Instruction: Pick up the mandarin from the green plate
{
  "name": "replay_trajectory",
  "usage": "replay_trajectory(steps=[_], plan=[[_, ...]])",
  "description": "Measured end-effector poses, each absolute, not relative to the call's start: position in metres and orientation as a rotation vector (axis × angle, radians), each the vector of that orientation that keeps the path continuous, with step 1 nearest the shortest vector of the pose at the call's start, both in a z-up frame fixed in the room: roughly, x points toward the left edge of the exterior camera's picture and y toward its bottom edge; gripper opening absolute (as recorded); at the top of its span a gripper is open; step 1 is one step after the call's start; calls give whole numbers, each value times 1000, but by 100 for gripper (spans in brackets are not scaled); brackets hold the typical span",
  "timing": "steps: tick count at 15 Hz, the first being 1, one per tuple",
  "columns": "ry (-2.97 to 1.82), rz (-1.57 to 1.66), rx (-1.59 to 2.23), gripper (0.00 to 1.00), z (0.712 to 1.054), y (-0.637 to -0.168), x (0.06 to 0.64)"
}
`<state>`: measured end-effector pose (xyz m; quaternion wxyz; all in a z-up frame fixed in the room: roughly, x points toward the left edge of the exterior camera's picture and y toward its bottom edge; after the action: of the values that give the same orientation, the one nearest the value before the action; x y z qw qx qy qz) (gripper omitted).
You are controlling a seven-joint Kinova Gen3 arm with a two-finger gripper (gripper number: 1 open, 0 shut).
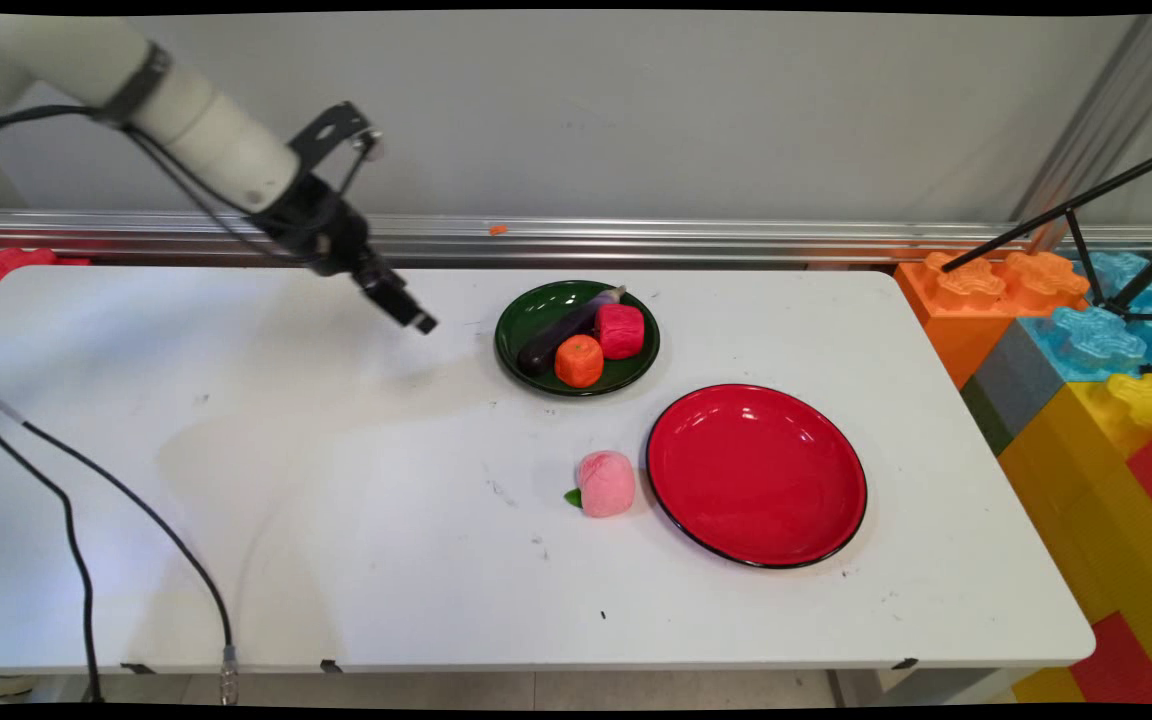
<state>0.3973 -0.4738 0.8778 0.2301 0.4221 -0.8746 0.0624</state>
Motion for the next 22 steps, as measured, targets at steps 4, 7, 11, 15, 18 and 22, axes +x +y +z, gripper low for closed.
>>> replay_trajectory(steps=[4, 7, 11, 15, 18, 22], plan=[[-2371, 176, 1221, 100, 864, -493, 369], [-2345, 168, 1255, 100, 853, -502, 350], [-2312, 141, 1297, 100, 838, -513, 318], [-2304, 140, 1323, 100, 826, -520, 288], [-2314, 154, 1324, 100, 819, -520, 271], [-2340, 187, 1343, 100, 807, -522, 242]])
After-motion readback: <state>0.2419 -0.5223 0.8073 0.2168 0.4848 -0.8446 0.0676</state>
